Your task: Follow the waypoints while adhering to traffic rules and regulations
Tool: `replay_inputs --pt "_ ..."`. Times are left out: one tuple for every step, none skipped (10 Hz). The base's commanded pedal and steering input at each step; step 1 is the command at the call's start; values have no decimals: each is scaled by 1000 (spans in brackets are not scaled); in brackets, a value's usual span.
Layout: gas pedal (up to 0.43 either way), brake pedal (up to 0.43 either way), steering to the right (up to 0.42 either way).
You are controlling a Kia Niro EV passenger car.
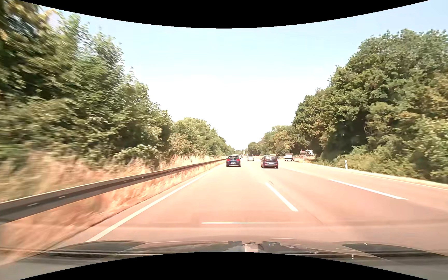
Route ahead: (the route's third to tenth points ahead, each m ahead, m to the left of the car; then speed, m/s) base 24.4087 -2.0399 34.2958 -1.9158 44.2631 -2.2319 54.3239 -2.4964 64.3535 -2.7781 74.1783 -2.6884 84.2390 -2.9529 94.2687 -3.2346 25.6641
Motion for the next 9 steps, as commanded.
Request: replay_inputs --pt "228 0 0" --pt "228 0 1" --pt "228 0 1" --pt "228 0 1" --pt "228 0 1" --pt "228 0 2" --pt "220 0 2" --pt "220 0 3" --pt "220 0 4"
